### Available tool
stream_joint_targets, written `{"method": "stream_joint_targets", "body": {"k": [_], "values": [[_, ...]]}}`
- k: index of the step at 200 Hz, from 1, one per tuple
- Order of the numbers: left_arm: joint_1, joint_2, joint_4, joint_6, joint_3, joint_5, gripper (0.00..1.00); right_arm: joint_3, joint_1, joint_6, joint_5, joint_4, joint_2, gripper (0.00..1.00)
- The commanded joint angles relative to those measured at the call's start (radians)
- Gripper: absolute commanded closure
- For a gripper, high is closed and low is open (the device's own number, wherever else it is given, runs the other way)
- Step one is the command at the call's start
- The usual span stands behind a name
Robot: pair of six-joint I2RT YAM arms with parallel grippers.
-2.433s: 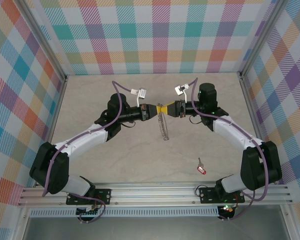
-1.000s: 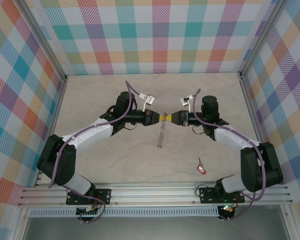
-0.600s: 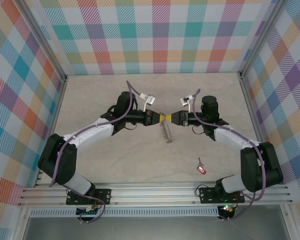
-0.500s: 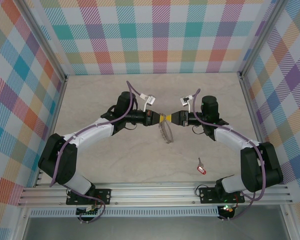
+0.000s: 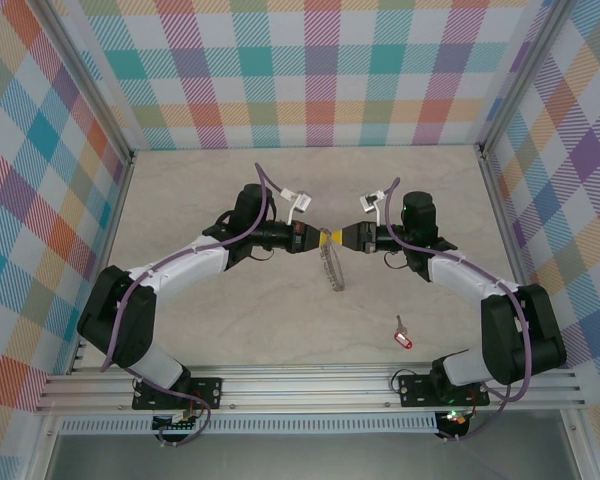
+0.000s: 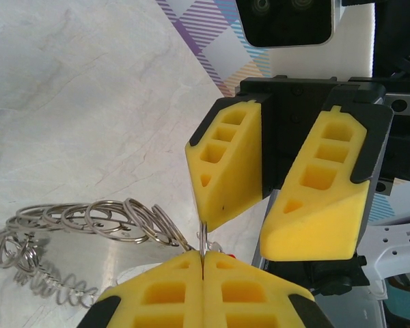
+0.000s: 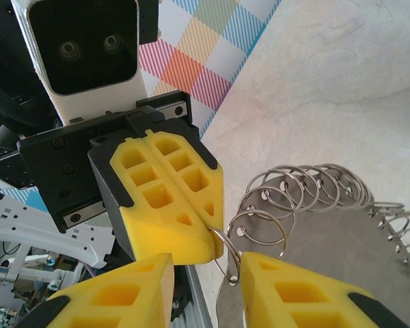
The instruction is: Put the keys on the keyring
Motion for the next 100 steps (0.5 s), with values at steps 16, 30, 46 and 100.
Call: {"method": "stream_joint_targets", "body": {"k": [16, 30, 46, 100], "values": [[-0.011, -0.003, 0.018, 0.013, 0.041, 0.038, 1.0, 0.015, 0.017, -0.003, -0.036, 0.026, 0.005, 0.68], [-0.011, -0.003, 0.018, 0.013, 0.041, 0.038, 1.0, 0.016, 0.017, -0.01, -0.026, 0.016, 0.008, 0.66], [-0.011, -0.004, 0.017, 0.013, 0.043, 0.04, 1.0, 0.018, 0.017, -0.015, -0.021, 0.015, 0.016, 0.65], [-0.013, -0.006, 0.013, 0.015, 0.043, 0.044, 1.0, 0.019, 0.018, -0.01, -0.016, 0.027, 0.031, 0.66]]}}
